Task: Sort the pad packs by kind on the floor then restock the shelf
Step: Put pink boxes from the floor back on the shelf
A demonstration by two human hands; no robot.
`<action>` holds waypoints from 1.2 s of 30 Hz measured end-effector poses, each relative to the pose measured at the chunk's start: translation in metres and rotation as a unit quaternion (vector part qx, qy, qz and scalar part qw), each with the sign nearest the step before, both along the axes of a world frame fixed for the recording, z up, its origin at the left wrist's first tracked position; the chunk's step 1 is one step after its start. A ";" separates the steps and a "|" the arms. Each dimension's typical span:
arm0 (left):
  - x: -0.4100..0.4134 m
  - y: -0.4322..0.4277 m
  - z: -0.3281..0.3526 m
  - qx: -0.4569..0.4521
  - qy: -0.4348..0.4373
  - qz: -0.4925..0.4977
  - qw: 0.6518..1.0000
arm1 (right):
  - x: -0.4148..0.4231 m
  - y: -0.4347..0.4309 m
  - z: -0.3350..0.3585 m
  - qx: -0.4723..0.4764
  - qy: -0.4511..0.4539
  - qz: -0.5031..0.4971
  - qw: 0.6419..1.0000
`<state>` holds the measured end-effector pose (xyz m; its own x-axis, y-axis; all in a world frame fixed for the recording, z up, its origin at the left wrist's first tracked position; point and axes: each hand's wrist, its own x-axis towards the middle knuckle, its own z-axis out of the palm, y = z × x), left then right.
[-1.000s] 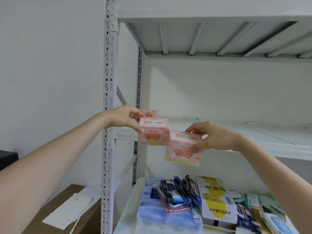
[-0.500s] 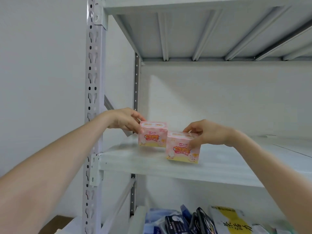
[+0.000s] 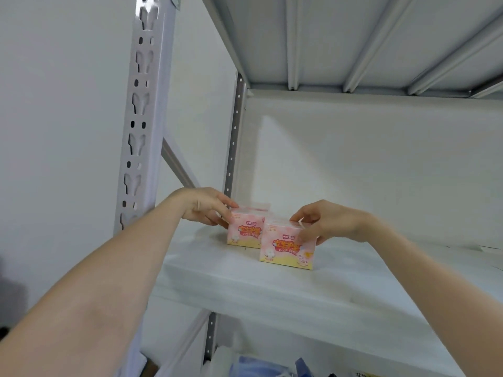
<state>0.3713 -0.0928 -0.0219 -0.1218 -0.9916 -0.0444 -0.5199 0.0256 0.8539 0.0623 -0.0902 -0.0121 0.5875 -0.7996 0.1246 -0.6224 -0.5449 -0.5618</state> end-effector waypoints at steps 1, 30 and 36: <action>0.003 -0.002 -0.003 0.001 0.023 -0.002 1.000 | 0.002 -0.004 -0.001 0.010 -0.012 0.005 1.000; -0.004 0.026 -0.040 -0.010 0.169 -0.065 0.983 | 0.067 -0.007 -0.027 0.134 -0.167 0.009 0.977; -0.003 0.026 -0.042 -0.018 0.183 -0.065 0.981 | 0.067 -0.005 -0.030 0.135 -0.180 0.003 0.974</action>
<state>0.3685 -0.0671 -0.0637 -0.2477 -0.9669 0.0609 -0.1700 0.1053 0.9798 0.1295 -0.0951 -0.0417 0.5496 -0.8283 0.1090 -0.3559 -0.3501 -0.8664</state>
